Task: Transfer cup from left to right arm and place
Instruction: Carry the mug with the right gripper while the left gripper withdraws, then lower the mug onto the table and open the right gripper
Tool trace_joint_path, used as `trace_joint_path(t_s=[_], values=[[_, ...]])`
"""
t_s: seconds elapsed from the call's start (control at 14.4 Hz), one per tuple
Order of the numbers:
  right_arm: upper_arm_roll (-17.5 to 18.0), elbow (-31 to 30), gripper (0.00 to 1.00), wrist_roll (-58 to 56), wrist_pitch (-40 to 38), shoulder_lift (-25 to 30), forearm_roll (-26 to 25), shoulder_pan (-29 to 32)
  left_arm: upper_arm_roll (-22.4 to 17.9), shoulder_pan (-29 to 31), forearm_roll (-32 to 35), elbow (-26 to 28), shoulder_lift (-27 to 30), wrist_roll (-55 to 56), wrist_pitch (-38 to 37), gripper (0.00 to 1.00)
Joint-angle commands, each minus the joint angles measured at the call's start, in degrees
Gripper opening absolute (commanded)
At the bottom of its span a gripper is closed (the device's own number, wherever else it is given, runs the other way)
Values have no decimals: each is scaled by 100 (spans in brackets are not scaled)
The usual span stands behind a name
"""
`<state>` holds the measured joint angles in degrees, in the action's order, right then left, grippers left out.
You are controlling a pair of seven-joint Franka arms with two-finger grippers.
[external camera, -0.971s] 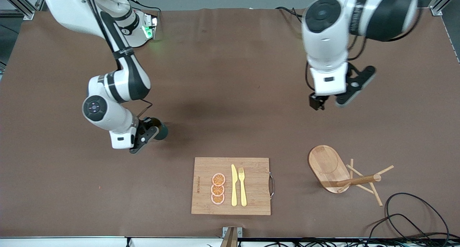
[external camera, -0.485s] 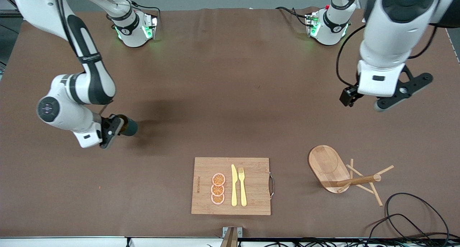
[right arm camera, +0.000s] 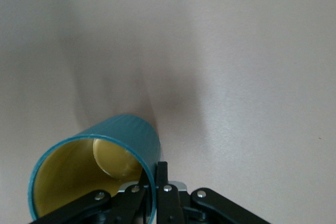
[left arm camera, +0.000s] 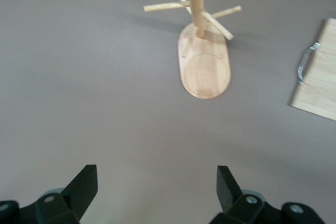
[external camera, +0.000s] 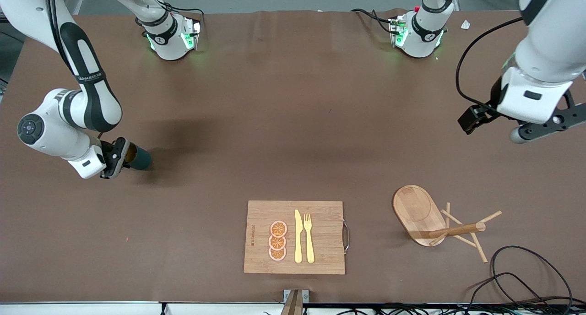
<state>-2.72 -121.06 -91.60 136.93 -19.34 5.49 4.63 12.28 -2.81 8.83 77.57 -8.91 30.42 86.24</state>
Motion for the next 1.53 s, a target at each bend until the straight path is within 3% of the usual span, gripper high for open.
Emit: trace_joint_path(t_s=[0.0, 0.14, 0.49, 0.55, 0.62, 0.69, 0.97, 1.46], values=[[123, -496, 1, -463, 324, 360, -40, 152, -261, 201, -329, 39, 319, -666, -116, 100], [123, -681, 1, -552, 554, 396, -40, 143, -278, 482, -504, 48, 399, -1483, -116, 100], [131, -699, 2, -614, 554, 422, -40, 117, -393, 597, -646, 478, 803, -2065, -204, 100], [131, -691, 9, -649, 546, 423, -40, 117, -393, 623, -646, 488, 899, -2258, -291, 100], [131, -682, 86, -675, 520, 423, -40, 117, -393, 676, -646, 496, 944, -2382, -353, 100], [131, -664, 97, -736, 502, 431, -40, 126, -402, 711, -654, 505, 979, -2453, -362, 100], [131, -594, 100, -641, 73, 632, 13, 135, -393, 852, -654, 997, 1331, -2752, -309, 100], [140, 179, 100, 2580, -1852, 1221, -39, 108, -393, 852, -681, 1015, 1419, -2761, -547, 100]])
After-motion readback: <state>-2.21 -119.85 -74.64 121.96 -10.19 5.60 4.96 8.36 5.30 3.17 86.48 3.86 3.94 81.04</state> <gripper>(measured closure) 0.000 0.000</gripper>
